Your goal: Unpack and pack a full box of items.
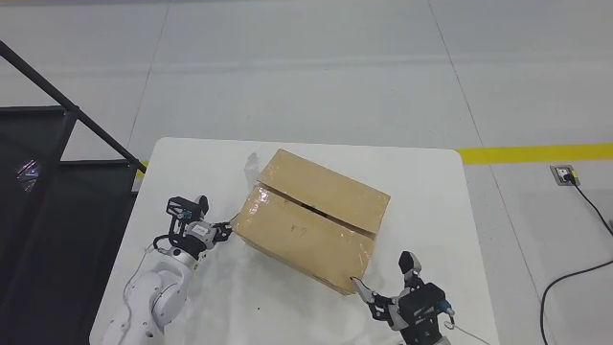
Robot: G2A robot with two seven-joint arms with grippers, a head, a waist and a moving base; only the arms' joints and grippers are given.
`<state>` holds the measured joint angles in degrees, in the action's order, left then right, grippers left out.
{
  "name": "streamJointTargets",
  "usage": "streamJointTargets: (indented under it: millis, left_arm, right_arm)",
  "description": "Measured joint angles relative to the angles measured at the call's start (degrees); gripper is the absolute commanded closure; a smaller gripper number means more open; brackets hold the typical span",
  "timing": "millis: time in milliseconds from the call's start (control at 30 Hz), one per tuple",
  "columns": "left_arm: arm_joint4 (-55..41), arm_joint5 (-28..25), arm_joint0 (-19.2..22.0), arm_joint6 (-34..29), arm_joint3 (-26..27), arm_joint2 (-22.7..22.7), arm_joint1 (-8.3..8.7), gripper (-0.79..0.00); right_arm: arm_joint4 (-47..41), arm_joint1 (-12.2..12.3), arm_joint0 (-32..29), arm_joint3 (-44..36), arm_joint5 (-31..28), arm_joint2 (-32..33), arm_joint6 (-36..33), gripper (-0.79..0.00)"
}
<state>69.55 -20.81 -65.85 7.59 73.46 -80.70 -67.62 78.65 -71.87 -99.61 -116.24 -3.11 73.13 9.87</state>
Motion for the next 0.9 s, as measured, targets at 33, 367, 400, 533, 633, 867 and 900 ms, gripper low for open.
streamJointTargets:
  millis: [33, 367, 400, 533, 633, 867, 900]
  left_arm:
    - [0.0, 0.0, 0.0, 0.0, 0.0, 0.0, 0.0, -0.785]
    - [-0.1, 0.1, 0.0, -0.1, -0.1, -0.1, 0.0, -0.785]
    - [-0.2, 0.3, -0.1, -0.2, -0.2, -0.2, 0.01, -0.785]
    - [-0.2, 0.4, -0.1, -0.2, -0.2, -0.2, 0.01, -0.785]
    - [-0.2, 0.4, -0.1, -0.2, -0.2, -0.2, 0.01, -0.785]
    - [-0.3, 0.8, -1.5, 0.1, 1.7, -0.4, 0.05, -0.785]
    - [-0.4, 0.8, -1.8, 0.2, 2.0, -0.7, 0.1, -0.785]
  right_arm:
    - [0.0, 0.0, 0.0, 0.0, 0.0, 0.0, 0.0, -0.785]
    - [0.0, 0.0, 0.0, 0.0, 0.0, 0.0, 0.0, -0.785]
    - [0.0, 0.0, 0.0, 0.0, 0.0, 0.0, 0.0, -0.785]
    - [0.0, 0.0, 0.0, 0.0, 0.0, 0.0, 0.0, -0.785]
    - [0.0, 0.0, 0.0, 0.0, 0.0, 0.0, 0.0, -0.785]
    - [3.5, 0.1, 2.1, 1.9, -4.0, -2.3, -0.4, -0.785]
    - [4.9, 0.2, 2.0, 2.3, -5.2, -2.4, 0.2, -0.785]
